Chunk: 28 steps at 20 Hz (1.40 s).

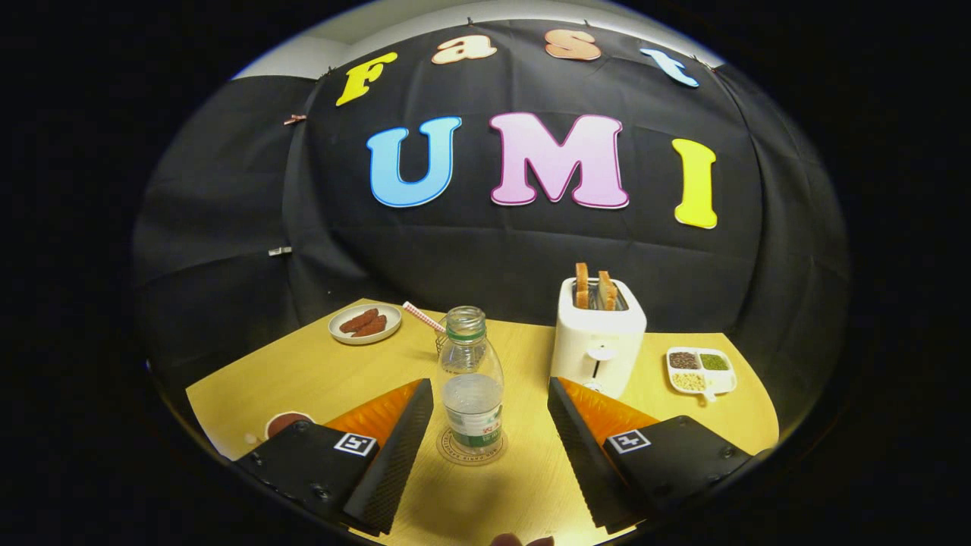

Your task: Take the bottle from table, then pour the juice into the cup, finally place the bottle on the coaster

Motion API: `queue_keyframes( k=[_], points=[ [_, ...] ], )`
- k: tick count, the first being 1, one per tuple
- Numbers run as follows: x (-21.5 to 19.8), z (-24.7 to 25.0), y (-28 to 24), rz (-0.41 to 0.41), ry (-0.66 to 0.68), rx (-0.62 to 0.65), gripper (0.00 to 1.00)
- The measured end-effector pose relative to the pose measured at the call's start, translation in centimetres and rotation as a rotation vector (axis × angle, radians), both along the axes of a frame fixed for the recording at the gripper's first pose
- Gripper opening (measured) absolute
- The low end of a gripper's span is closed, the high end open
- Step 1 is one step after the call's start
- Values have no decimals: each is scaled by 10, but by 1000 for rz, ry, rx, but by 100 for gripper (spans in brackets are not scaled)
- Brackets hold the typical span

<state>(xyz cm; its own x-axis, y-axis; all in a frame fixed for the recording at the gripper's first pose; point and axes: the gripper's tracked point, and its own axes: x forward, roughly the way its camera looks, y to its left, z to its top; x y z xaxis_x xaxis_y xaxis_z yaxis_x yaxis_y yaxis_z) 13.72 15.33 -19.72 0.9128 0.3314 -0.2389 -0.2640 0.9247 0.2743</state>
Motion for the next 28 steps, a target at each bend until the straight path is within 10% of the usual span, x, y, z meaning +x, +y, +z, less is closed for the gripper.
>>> queue_keyframes(
  k=[13,28],
  points=[
    [-75,131,-79,-59,-122,-48,94],
    [-92,150,-122,-92,-139,-65,94]
  ],
)
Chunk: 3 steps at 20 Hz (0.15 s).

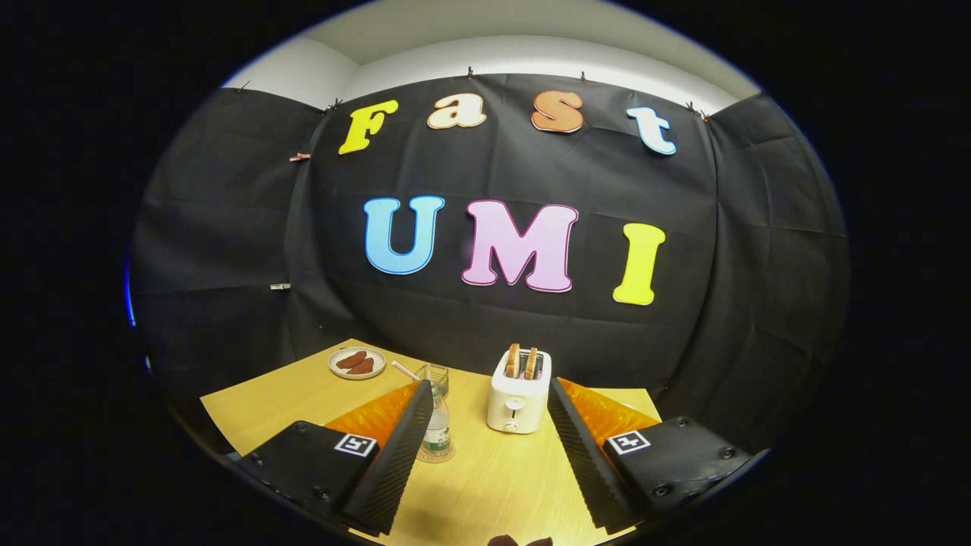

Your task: Take the bottle from table, then pour the juice into the cup, finally place the bottle on the coaster

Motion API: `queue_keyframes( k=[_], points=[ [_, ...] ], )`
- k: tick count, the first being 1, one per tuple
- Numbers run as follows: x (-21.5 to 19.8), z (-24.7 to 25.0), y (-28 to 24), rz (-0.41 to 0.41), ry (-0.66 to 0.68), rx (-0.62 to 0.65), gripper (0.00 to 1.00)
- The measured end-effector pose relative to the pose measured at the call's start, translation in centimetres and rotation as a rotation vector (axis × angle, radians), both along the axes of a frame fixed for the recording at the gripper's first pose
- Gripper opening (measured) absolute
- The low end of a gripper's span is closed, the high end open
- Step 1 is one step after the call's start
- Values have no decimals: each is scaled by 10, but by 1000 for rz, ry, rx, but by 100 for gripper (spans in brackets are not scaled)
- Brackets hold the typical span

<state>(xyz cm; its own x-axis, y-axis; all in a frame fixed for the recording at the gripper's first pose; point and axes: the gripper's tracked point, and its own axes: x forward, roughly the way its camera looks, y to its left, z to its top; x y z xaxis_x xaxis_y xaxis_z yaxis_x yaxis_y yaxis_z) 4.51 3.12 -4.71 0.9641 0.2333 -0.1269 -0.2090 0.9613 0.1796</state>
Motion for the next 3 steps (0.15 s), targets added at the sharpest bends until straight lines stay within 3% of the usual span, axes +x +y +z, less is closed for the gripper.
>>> queue_keyframes(
  k=[3],
  points=[
    [-2,0,-4,-7,0,-22,94]
  ],
)
